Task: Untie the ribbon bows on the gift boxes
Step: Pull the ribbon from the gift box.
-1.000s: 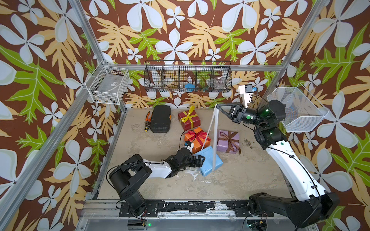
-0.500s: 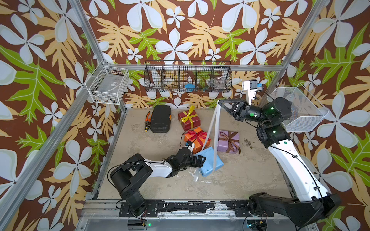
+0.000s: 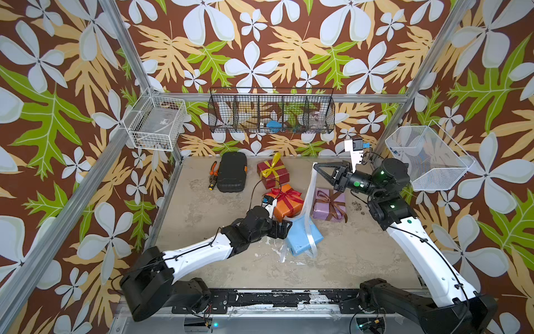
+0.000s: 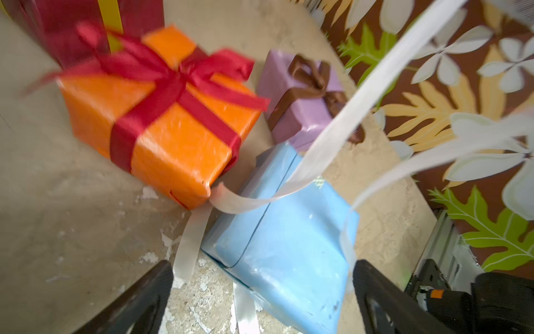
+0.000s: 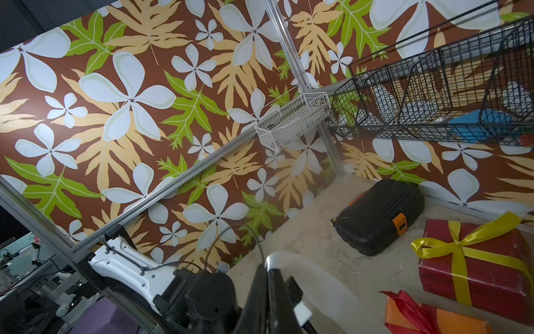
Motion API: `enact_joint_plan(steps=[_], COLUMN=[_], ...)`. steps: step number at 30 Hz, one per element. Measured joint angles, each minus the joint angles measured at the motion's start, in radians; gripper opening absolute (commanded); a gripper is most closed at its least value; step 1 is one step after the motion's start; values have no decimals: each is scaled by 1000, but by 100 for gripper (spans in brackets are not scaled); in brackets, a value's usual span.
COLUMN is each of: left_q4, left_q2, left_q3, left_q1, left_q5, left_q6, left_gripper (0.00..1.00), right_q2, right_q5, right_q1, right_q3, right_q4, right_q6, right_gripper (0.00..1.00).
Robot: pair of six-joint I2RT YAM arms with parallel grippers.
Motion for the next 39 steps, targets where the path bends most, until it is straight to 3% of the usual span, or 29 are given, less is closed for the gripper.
enact_joint_plan(steps=[3,7,19,30,32,35,36,39], left_q4=[78,190,351,435,447,457,457,457], left_q2=[-100,-100,157,343,356,376,380,383], left_q3=[7,80,264,384,386,394,396,398], left_q1=[0,0,13,108,119,133,135,135], left_q5=[9,65,174,361,376,411,424,454], left_q6=[80,171,404,421,420,419,419,417], left_gripper=[100,100,99,85,75,44,29,0], right_q2=[-5,2,-2,-15,-16,-16,-16,-16], right_q5=[7,9,-75,-155,-167,-172,-173,-173], right_q1=[0,0,1,0,0,0,0,0], right_q3=[-10,-24,-64,-101,-101,-97,-96,-95], right_q4=[-10,-10,108,285,299,309,312,310], right_q6=[-12,-19,82,233,242,245,254,251], right_gripper=[0,0,0,0,0,0,0,0])
